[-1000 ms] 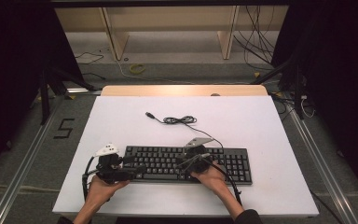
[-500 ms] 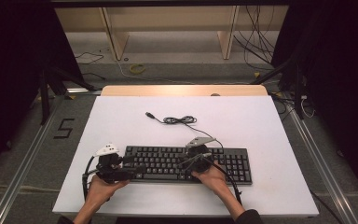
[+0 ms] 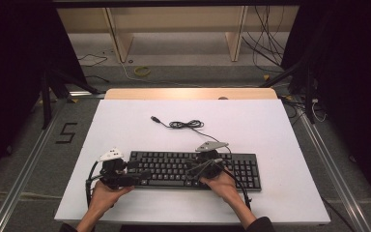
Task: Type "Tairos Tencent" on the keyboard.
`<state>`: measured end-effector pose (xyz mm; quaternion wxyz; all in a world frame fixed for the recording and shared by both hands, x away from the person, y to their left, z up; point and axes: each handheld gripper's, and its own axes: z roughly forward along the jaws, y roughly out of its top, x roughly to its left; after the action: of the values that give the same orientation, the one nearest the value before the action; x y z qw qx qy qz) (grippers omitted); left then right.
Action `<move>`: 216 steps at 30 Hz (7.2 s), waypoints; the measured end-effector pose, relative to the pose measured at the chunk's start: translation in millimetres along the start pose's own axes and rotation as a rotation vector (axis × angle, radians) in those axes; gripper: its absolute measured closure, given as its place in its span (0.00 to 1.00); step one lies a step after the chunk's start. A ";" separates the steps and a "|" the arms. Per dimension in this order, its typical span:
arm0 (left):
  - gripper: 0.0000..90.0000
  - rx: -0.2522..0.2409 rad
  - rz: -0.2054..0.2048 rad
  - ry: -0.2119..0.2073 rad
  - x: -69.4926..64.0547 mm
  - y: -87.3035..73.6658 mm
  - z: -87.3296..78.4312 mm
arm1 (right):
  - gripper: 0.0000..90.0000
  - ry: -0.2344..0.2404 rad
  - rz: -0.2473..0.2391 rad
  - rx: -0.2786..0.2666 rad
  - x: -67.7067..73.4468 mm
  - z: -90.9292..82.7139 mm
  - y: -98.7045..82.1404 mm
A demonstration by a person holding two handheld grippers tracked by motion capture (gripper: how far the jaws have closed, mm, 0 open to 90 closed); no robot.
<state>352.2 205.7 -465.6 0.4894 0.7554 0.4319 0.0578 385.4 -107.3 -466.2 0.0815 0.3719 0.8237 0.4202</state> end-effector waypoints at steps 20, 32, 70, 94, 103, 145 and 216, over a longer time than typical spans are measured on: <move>0.34 0.017 -0.003 0.027 4.6 0.7 3.4 | 0.48 0.020 0.003 -0.026 3.4 -16.8 -0.5; 0.57 0.056 -0.003 0.077 9.6 1.4 7.7 | 0.43 0.021 -0.007 -0.061 5.1 -26.2 -4.7; 0.99 0.162 0.041 0.102 6.7 2.9 26.7 | 0.39 0.053 -0.030 -0.068 15.2 -36.9 -17.9; 0.95 0.138 0.029 0.099 5.9 3.7 23.0 | 0.39 0.051 -0.025 -0.072 15.2 -37.9 -19.1; 0.88 0.117 0.029 0.085 4.5 5.1 18.2 | 0.39 0.054 -0.026 -0.068 15.3 -37.4 -19.1; 0.36 0.020 0.005 0.007 -1.8 1.9 -1.3 | 0.56 0.098 -0.051 -0.064 26.3 -29.4 -18.5; 0.32 -0.008 0.018 0.013 -2.4 -7.7 -8.3 | 0.65 0.112 -0.056 -0.048 34.2 -10.3 -21.6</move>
<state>341.9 210.8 -466.6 0.4892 0.7568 0.4281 0.0689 344.8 -98.5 -469.9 0.0562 0.3226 0.8267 0.4576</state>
